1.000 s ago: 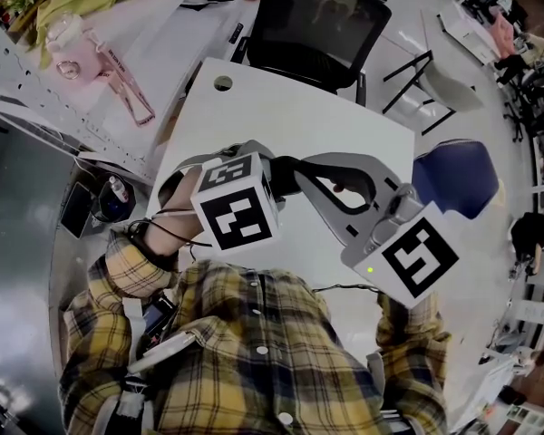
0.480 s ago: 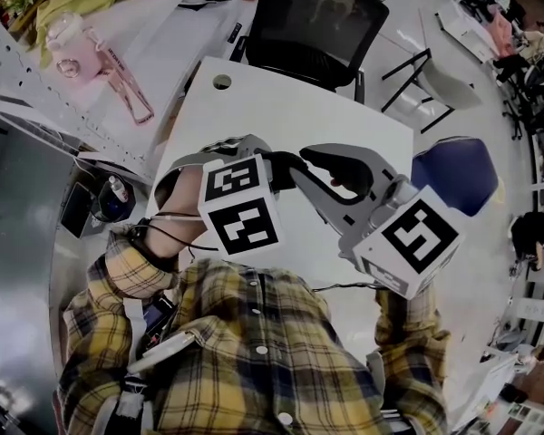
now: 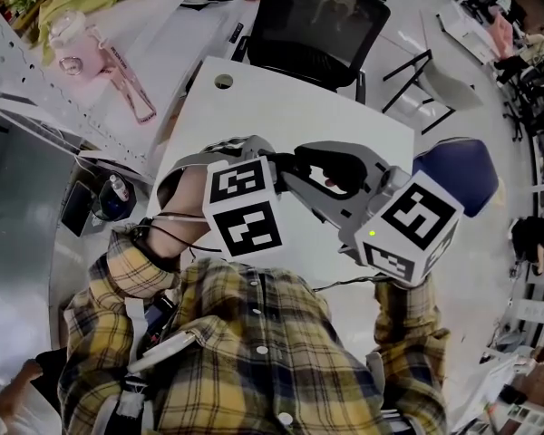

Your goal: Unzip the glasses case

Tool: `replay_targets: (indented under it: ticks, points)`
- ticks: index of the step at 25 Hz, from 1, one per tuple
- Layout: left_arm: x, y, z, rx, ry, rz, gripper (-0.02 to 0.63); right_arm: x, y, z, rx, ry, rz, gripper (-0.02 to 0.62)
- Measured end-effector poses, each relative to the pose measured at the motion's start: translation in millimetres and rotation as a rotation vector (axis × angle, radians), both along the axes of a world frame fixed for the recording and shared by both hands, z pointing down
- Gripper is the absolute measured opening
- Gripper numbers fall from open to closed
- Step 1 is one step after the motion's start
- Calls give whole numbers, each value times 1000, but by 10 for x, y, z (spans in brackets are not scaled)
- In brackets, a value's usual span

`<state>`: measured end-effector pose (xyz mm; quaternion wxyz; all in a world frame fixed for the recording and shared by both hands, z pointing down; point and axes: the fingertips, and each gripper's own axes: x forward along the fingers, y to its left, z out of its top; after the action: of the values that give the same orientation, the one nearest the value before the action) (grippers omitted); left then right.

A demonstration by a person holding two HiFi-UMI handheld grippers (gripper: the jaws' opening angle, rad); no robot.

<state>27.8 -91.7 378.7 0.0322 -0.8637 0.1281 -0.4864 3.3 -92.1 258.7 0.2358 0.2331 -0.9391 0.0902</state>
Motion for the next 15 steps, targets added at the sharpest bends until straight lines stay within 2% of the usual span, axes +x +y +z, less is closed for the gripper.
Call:
replay_targets:
  ticks: [4,10,12,15]
  points:
    - [-5,19,28,-7,-2,4,249,-1,15,-56,32,-19,-2,58]
    - [5,13,29,-4,6,7,249,7,19,-70,52,-25,-9,52]
    - [22,19,16,9,4,19,249,23,30,-78,19,-56,-18,48]
    - [71,62,-1,38,-4,63,249,24,94,-55,-103,-123,-83,32]
